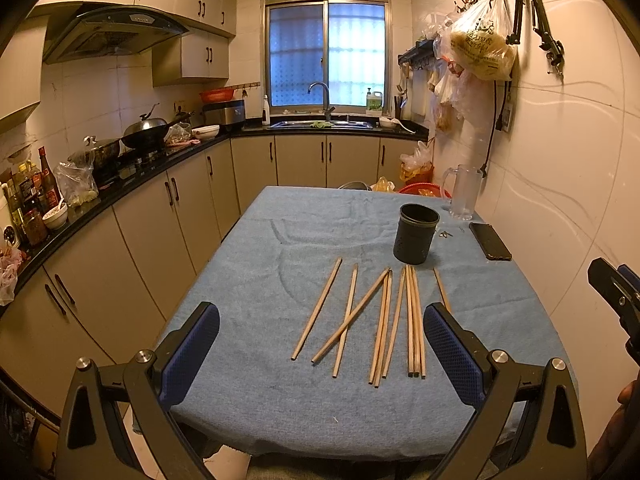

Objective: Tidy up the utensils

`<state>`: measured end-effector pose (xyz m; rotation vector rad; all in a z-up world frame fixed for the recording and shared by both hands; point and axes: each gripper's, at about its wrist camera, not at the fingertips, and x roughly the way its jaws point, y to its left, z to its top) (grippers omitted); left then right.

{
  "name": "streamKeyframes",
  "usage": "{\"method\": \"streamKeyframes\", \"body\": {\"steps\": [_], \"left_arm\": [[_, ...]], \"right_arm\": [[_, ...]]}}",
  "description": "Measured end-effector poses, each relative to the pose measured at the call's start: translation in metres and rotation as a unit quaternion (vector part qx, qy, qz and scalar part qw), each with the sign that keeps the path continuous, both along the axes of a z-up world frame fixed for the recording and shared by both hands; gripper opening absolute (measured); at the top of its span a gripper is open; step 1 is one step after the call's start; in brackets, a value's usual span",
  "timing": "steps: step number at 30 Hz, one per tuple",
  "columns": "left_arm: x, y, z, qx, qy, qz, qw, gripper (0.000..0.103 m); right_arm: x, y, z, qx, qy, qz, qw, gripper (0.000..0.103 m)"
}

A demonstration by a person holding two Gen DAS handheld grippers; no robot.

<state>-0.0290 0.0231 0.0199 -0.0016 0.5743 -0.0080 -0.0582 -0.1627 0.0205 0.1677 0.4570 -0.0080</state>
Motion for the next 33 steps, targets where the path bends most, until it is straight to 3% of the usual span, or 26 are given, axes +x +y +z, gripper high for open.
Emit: {"method": "streamKeyframes", "body": {"steps": [22, 28, 33], "left_arm": [[0.013, 0.000, -0.006, 0.010, 0.001, -0.005, 0.9999, 0.101], [0.043, 0.017, -0.017, -0.024, 0.031, -0.027, 0.9989, 0.101], [0.090, 0.030, -0.039, -0.040, 0.074, -0.038, 0.9957, 0.101]], "right_arm": [[0.014, -0.001, -0.006, 0.003, 0.006, 0.000, 1.000, 0.097], [0.031, -0.001, -0.019, 0.005, 0.026, 0.015, 1.000, 0.096], [0.066, -0.009, -0.052, 0.030, 0.083, 0.031, 0.996, 0.089]]}}
